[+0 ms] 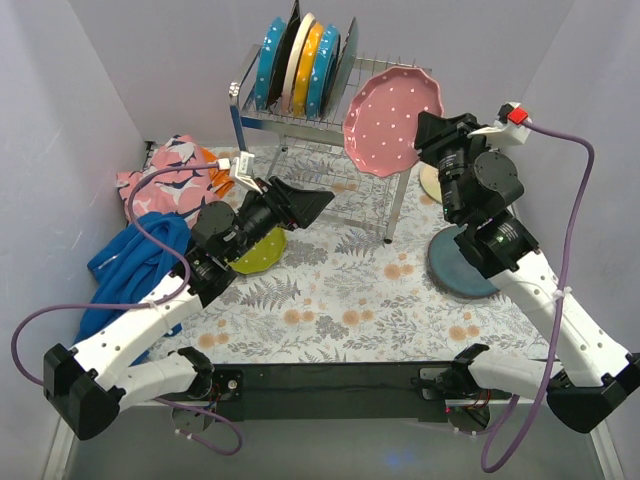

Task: Unload the plates from the dish rack
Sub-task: Unload the plate from the dish rack, then place the plate at the center of the board.

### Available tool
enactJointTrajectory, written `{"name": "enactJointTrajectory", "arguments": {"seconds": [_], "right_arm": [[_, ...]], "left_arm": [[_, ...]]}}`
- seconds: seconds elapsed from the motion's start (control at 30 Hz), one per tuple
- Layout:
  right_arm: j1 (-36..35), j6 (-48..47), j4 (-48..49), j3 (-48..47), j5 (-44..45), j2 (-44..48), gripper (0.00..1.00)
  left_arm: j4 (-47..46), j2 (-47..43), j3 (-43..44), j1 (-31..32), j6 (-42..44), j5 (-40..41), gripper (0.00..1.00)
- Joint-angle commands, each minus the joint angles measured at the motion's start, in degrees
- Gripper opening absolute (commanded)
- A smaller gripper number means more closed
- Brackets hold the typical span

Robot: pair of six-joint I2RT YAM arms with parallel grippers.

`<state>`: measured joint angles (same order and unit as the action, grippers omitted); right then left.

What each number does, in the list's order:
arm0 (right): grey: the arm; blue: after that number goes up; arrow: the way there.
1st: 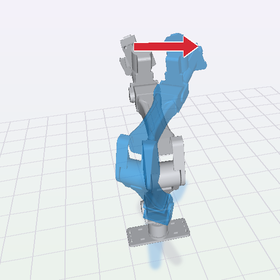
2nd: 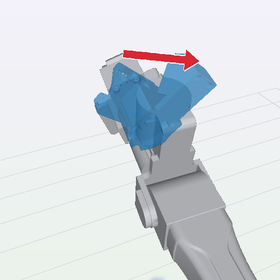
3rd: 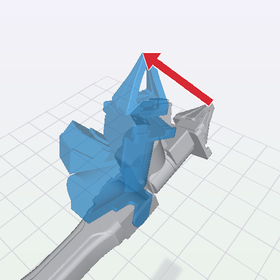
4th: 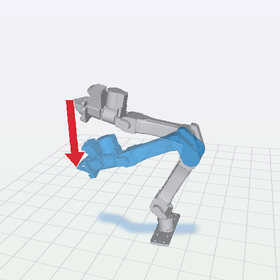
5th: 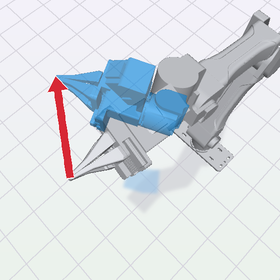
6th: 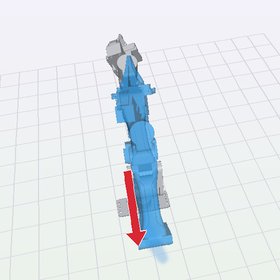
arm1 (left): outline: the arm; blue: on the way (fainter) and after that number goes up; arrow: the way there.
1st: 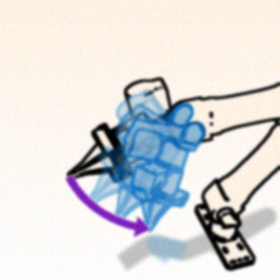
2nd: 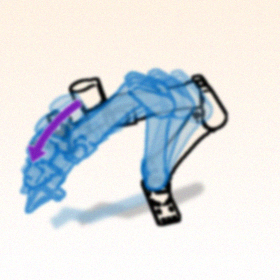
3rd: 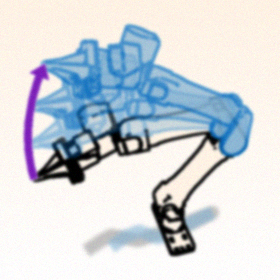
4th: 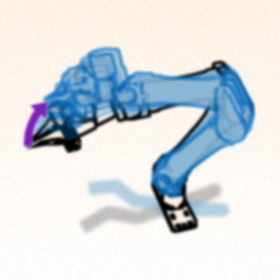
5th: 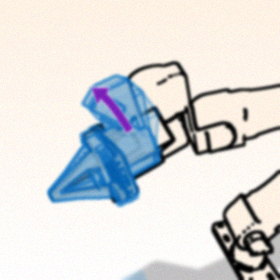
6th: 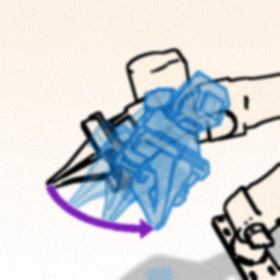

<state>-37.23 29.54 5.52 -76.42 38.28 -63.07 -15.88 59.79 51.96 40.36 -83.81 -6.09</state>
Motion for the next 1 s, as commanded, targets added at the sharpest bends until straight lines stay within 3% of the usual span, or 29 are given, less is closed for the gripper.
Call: {"name": "enactJointTrajectory", "arguments": {"seconds": [0.0, 0.5, 0.8, 0.97], "right_arm": [[0.1, 6.0, 10.7, -0.4, -4.0, 5.0, 0.01], [0.1, 18.0, 9.7, 19.8, -24.8, 17.8, 0.01], [0.1, 21.2, 12.1, 32.3, -37.0, 24.0, 0.01], [0.1, 21.4, 13.9, 39.4, -39.6, 27.9, 0.01]], "left_arm": [[1.5, -2.5, -1.2, 0.2, 0.3, 0.0, 0.7], [11.6, -14.5, -7.4, 0.2, -2.5, -3.3, 0.71], [13.7, -24.9, -16.5, 0.2, -4.6, -7.1, 0.73], [18.1, -25.8, -19.1, 0.2, -6.3, -7.6, 0.73]]}}
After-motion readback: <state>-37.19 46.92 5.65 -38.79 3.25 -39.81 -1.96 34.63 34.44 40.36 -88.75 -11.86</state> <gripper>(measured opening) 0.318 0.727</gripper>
